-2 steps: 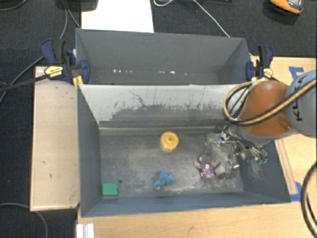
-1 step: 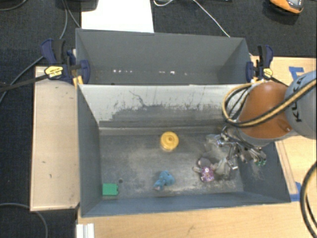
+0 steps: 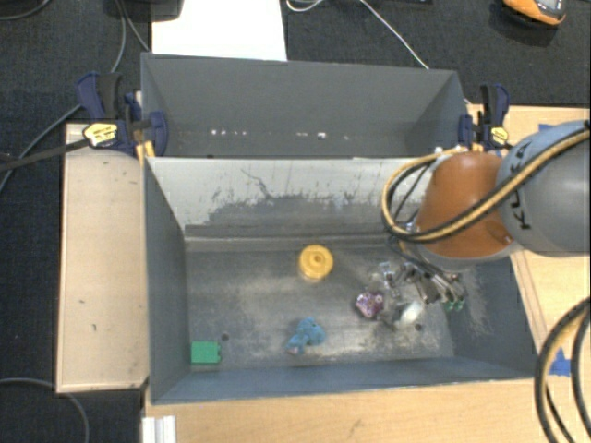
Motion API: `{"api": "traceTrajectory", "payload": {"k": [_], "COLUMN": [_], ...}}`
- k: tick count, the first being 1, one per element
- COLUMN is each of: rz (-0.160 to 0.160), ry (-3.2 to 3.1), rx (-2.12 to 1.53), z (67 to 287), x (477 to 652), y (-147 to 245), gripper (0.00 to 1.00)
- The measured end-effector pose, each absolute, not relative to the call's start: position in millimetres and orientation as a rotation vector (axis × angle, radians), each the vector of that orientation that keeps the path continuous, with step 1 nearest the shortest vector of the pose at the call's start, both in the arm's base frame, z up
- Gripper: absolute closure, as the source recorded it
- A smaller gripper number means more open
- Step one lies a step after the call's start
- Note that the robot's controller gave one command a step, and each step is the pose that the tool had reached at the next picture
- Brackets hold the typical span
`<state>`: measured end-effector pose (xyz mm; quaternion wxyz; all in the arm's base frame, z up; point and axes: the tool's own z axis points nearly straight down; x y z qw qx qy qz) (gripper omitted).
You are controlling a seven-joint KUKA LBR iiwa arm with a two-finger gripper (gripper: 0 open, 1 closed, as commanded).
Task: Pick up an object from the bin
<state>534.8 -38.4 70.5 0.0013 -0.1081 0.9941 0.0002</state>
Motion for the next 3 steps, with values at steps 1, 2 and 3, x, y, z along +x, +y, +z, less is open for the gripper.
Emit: {"api": "traceTrajectory", "payload": {"k": [1,2,3], "rz": [0.001,0.000,0.001], "ry": [3.120,3.116,3.114], "rx": [-0.342,-0.332,-0.355], "z": [70,92,72], "x": [534.8,529.2,538.1], "y": [-38,-38,-32], "gripper": [1.00,1.00,1.00]}}
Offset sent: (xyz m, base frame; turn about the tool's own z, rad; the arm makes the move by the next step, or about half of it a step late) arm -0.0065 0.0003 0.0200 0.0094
